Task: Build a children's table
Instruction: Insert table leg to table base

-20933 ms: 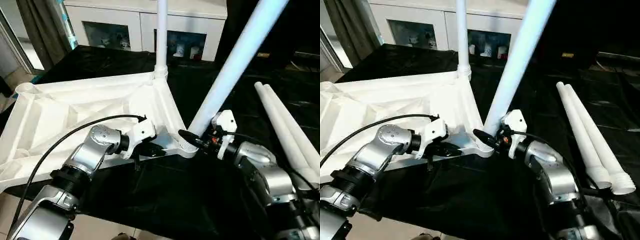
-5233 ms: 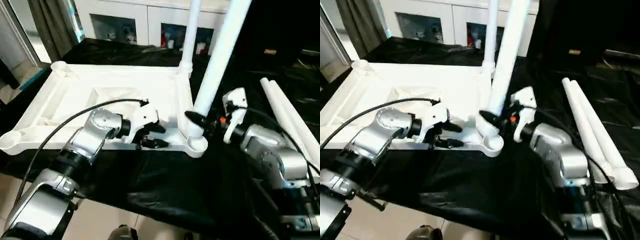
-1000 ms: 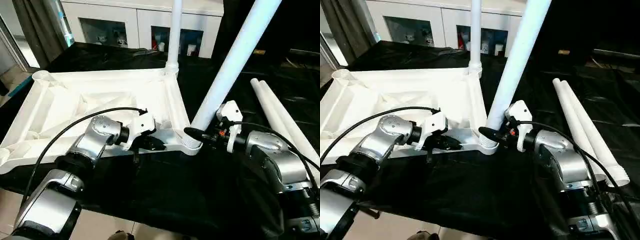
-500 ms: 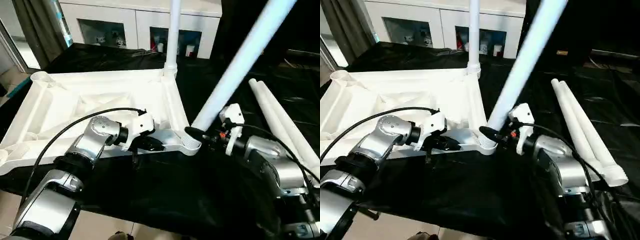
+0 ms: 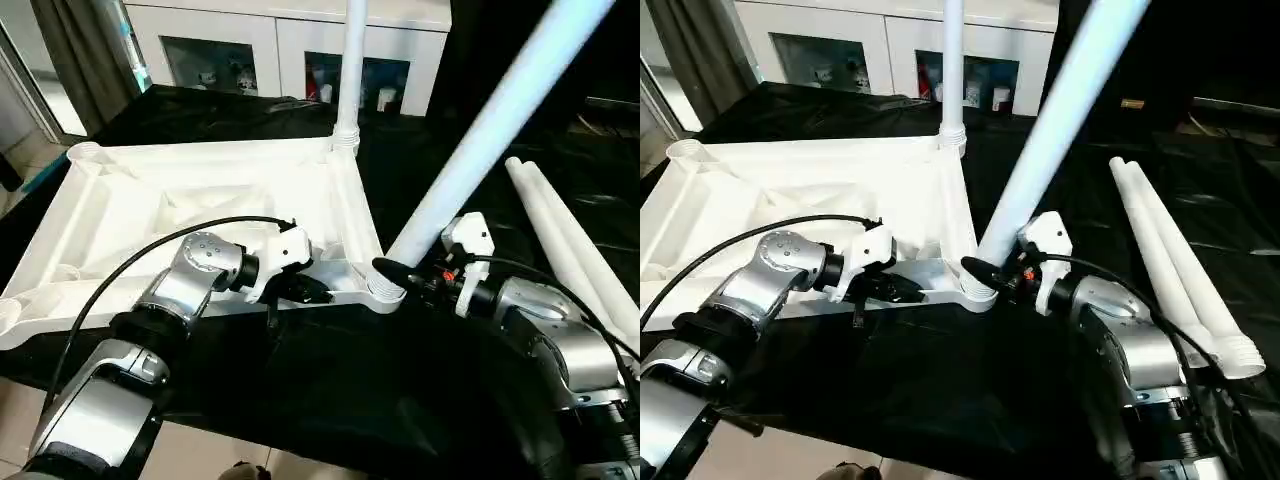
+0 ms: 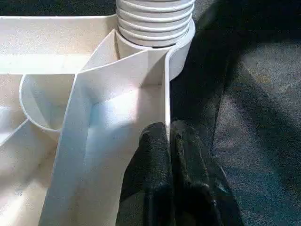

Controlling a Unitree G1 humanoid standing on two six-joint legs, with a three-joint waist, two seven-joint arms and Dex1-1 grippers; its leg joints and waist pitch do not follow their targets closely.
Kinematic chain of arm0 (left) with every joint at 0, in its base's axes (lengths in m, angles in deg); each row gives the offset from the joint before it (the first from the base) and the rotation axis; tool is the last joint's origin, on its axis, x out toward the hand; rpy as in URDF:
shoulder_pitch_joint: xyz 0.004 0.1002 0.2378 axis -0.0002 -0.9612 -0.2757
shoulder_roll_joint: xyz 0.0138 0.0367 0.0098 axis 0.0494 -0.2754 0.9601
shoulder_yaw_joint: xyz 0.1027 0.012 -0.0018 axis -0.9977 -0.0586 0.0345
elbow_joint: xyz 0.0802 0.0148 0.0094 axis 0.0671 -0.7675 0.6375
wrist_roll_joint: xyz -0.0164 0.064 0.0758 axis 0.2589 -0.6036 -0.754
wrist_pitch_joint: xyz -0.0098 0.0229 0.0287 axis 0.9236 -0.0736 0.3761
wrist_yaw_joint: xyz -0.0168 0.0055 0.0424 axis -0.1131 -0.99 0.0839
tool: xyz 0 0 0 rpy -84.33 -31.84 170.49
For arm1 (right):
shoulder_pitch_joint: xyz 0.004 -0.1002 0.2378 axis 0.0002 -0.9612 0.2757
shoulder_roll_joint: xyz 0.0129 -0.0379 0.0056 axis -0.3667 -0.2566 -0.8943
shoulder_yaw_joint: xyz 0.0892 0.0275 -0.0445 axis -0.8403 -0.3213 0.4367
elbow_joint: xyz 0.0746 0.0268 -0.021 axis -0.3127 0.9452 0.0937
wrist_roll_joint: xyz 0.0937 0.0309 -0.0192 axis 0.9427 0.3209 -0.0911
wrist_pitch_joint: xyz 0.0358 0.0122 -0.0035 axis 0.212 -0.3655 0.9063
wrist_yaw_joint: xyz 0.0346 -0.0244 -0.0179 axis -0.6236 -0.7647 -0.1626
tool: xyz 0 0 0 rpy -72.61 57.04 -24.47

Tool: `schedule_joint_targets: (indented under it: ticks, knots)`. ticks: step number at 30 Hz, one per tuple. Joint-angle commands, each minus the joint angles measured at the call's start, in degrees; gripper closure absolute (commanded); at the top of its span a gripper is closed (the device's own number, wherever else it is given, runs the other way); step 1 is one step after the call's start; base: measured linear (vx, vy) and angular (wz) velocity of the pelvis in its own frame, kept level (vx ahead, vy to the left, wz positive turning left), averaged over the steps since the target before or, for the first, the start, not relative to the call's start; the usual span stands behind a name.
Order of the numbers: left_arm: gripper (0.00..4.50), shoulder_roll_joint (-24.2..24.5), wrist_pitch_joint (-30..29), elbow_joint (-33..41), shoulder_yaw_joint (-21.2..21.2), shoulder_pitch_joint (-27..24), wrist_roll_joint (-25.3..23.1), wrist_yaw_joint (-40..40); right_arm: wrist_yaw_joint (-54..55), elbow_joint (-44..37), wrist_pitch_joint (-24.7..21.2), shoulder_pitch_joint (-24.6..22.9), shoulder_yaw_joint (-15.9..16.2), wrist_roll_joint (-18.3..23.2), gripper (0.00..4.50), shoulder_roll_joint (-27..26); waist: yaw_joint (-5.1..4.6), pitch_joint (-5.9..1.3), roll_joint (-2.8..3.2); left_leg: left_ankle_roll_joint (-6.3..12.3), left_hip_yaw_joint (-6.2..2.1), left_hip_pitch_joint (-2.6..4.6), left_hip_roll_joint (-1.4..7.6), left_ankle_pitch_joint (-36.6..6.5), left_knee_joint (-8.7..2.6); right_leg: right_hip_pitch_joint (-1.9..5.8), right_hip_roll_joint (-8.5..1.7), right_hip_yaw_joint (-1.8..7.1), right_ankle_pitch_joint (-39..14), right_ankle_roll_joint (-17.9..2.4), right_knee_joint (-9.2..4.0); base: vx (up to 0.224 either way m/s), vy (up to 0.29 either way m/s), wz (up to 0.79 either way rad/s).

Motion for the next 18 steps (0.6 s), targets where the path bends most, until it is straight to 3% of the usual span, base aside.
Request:
schedule_joint_targets:
  ticks: [1, 9, 10, 11, 18]
  knots:
    - [4.5, 0.4, 0.4, 0.5, 0.4, 1.2, -0.8, 0.3, -2.6, 1.9, -2.6, -2.1, 4.8, -1.3, 2.61, 0.1, 0.2, -3.56, 0.26, -0.54, -1.16, 0.97, 2.07, -17.1, -4.54, 2.28, -3.17, 1.82, -11.8, -14.4, -4.68, 0.0, 0.0, 0.0]
    - [4.5, 0.8, 0.1, 1.9, 0.2, 0.3, -0.7, -0.7, -5.9, 3.1, -3.4, -0.2, 7.8, -2.4, 2.61, 1.2, 0.14, -3.54, 0.24, -0.3, -1.11, 1.01, 2.11, -16.9, -4.53, 2.21, -3.15, 1.83, -11.8, -14.5, -4.62, 0.0, 0.0, 0.0]
    - [4.5, 0.8, 0.0, 2.1, 0.2, 0.2, -0.6, -0.8, -6.1, 3.5, -3.3, 0.0, 8.1, -2.5, 2.61, 1.3, 0.03, -3.58, -0.64, -0.11, -1.01, 0.96, 2.13, -16.8, -4.5, 2.24, -3.09, 1.84, -12.0, -14.4, -4.71, 0.0, 0.0, 0.0]
    - [4.5, 0.8, 0.0, 2.3, 0.1, 0.0, -0.6, -1.0, -6.4, 3.9, -3.2, 0.2, 8.4, -2.7, 2.61, 1.3, 0.21, -3.58, -0.16, -0.08, -1.12, 0.91, 2.16, -16.3, -4.53, 2.23, -3.27, 1.9, -12.3, -14.3, -4.6, 0.0, 0.0, 0.0]
    - [4.5, 1.0, -0.1, 3.7, -0.2, -0.9, -0.1, -2.6, -8.6, 6.9, -2.1, 1.7, 9.9, -3.7, 2.61, 1.2, 0.08, -3.6, -0.25, 0.04, -1.03, 0.96, 2.18, -16.1, -4.5, 2.18, -3.2, 1.85, -11.0, -14.7, -4.51, 0.0, 0.0, 0.0]
